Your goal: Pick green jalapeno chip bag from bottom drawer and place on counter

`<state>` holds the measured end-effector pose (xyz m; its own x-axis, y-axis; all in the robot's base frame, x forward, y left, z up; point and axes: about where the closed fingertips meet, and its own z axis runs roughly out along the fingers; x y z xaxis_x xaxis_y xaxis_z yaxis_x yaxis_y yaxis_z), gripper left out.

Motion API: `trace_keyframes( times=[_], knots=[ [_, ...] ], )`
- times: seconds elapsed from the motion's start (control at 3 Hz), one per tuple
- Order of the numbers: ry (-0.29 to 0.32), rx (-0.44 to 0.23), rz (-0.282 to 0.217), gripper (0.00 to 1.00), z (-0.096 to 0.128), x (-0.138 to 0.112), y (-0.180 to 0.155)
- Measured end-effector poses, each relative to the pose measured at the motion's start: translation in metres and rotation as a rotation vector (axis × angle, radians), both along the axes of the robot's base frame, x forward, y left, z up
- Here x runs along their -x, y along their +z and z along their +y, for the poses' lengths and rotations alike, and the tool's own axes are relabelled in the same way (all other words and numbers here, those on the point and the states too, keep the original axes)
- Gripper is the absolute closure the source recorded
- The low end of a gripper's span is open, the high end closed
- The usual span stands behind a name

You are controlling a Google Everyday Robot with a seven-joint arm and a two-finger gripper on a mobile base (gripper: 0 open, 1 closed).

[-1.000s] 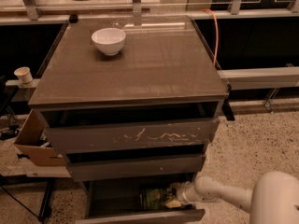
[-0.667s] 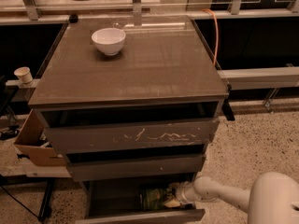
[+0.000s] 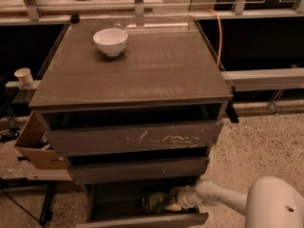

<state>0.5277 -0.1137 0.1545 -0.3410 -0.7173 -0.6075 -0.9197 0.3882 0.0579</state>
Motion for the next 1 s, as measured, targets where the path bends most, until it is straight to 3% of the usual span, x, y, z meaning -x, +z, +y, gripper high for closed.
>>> trace_keyframes(
  times=[0.67, 1.0],
  knots=[
    [0.018, 0.012, 0.035, 0.41, 0.014, -0.007, -0.031],
    [0.021, 0.016, 0.038, 0.6, 0.015, -0.008, -0.03]
  ],
)
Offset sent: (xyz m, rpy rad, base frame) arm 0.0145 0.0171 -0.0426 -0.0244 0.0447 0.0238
